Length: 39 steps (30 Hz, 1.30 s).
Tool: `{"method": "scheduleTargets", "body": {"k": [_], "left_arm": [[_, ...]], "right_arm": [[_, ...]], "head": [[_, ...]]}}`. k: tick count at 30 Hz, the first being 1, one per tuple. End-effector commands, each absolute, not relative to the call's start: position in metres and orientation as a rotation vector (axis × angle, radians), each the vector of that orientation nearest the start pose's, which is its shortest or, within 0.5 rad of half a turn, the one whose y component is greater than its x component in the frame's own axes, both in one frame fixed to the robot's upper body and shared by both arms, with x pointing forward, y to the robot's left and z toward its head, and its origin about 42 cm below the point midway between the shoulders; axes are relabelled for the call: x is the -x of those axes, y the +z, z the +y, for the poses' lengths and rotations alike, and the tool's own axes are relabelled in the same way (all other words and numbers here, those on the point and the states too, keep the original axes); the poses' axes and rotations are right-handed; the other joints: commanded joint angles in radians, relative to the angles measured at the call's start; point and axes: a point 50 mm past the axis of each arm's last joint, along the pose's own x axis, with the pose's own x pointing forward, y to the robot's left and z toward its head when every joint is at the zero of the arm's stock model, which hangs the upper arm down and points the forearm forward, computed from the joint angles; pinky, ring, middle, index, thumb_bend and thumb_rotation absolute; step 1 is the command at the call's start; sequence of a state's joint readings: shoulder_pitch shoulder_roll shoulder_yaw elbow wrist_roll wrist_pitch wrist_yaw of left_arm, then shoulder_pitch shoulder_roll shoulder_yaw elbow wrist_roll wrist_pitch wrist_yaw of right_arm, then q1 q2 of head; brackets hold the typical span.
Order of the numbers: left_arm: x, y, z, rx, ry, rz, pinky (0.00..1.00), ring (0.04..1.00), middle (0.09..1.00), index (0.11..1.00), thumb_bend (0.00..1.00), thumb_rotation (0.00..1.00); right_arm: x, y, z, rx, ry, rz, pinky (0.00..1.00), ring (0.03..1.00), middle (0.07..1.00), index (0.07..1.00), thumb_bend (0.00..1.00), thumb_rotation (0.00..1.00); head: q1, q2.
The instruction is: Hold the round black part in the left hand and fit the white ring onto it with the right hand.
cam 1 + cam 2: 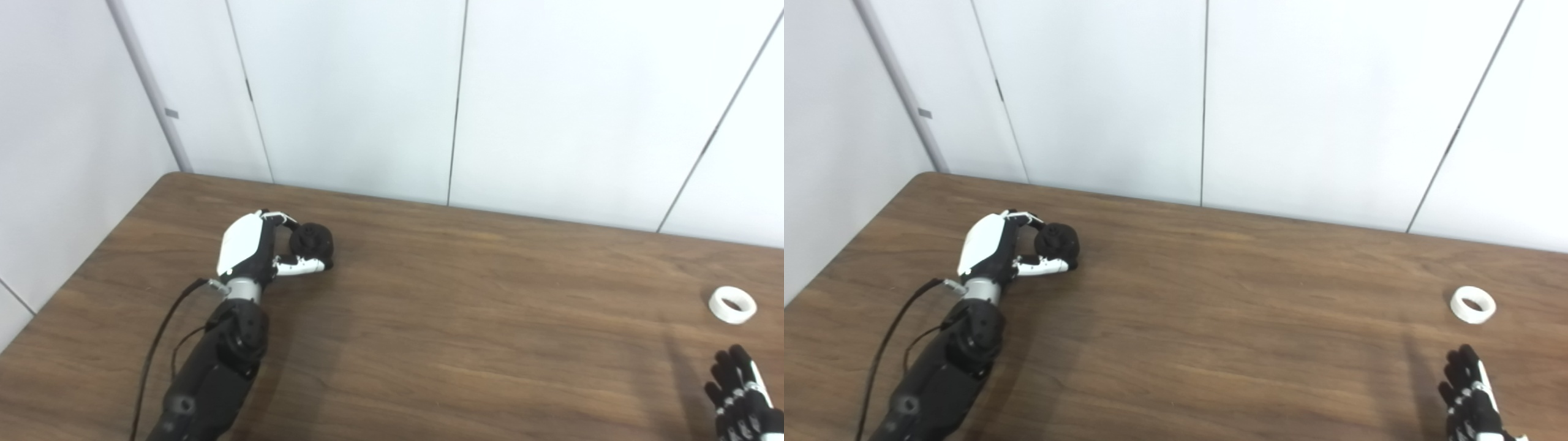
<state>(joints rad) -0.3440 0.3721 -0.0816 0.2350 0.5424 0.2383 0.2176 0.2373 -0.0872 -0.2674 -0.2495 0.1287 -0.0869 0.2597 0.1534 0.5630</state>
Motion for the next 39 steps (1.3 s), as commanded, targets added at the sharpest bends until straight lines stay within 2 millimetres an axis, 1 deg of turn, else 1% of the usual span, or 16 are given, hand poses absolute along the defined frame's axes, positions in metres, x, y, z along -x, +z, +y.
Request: {"method": "scheduleTargets", "body": {"k": [1,4,9,14,19,21,24,27,33,39], "left_arm": [[-0.393,0.201,0.325,-0.999,0.299,-0.141,1.00,0.953,0.825,0.487,0.52,0.05],[-0.375,0.208,0.310,-1.014,0.246,-0.183,1.00,0.949,0.834,0.487,0.52,0.05],[-0.346,0.211,0.283,-1.024,0.151,-0.258,1.00,0.948,0.839,0.487,0.52,0.05],[-0.321,0.204,0.255,-1.013,0.050,-0.303,1.00,0.955,0.856,0.488,0.52,0.06],[-0.302,0.199,0.231,-0.972,-0.040,-0.309,1.00,0.962,0.864,0.487,0.52,0.06],[-0.293,0.195,0.219,-0.940,-0.085,-0.304,1.00,0.989,0.882,0.488,0.52,0.07],[-0.280,0.187,0.201,-0.919,-0.144,-0.318,1.00,0.996,0.878,0.487,0.52,0.07],[-0.269,0.178,0.184,-0.903,-0.201,-0.318,1.00,1.000,0.878,0.487,0.52,0.07],[-0.252,0.164,0.157,-0.881,-0.287,-0.322,1.00,1.000,0.871,0.486,0.52,0.06],[-0.243,0.152,0.140,-0.885,-0.352,-0.312,1.00,1.000,0.867,0.486,0.52,0.07]], "right_arm": [[-0.139,0.112,-0.306,0.072,-0.062,-0.031,1.00,0.990,0.983,0.989,0.57,1.00],[-0.142,0.113,-0.302,0.064,-0.065,-0.028,1.00,0.983,0.974,0.980,0.55,1.00],[-0.146,0.112,-0.297,0.058,-0.074,-0.017,1.00,0.965,0.951,0.961,0.58,1.00],[-0.150,0.112,-0.294,0.070,-0.068,-0.015,1.00,0.958,0.946,0.954,0.57,1.00],[-0.152,0.114,-0.289,0.066,-0.058,-0.025,1.00,0.958,0.951,0.959,0.54,1.00],[-0.153,0.115,-0.287,0.073,-0.058,-0.028,1.00,0.955,0.950,0.958,0.56,1.00],[-0.154,0.114,-0.285,0.072,-0.066,-0.032,0.97,0.944,0.938,0.947,0.58,0.97],[-0.155,0.115,-0.281,0.088,-0.068,-0.026,0.96,0.941,0.934,0.938,0.61,0.96],[-0.158,0.119,-0.274,0.116,-0.052,-0.038,0.94,0.925,0.926,0.936,0.62,0.96],[-0.158,0.127,-0.265,0.108,-0.047,-0.035,0.95,0.925,0.923,0.937,0.58,0.98]], "head": [[-0.009,0.004],[-0.027,0.010],[-0.061,0.017],[-0.084,0.028],[-0.111,0.047],[-0.124,0.056],[-0.141,0.067],[-0.171,0.081],[-0.215,0.108],[-0.245,0.145]]}}
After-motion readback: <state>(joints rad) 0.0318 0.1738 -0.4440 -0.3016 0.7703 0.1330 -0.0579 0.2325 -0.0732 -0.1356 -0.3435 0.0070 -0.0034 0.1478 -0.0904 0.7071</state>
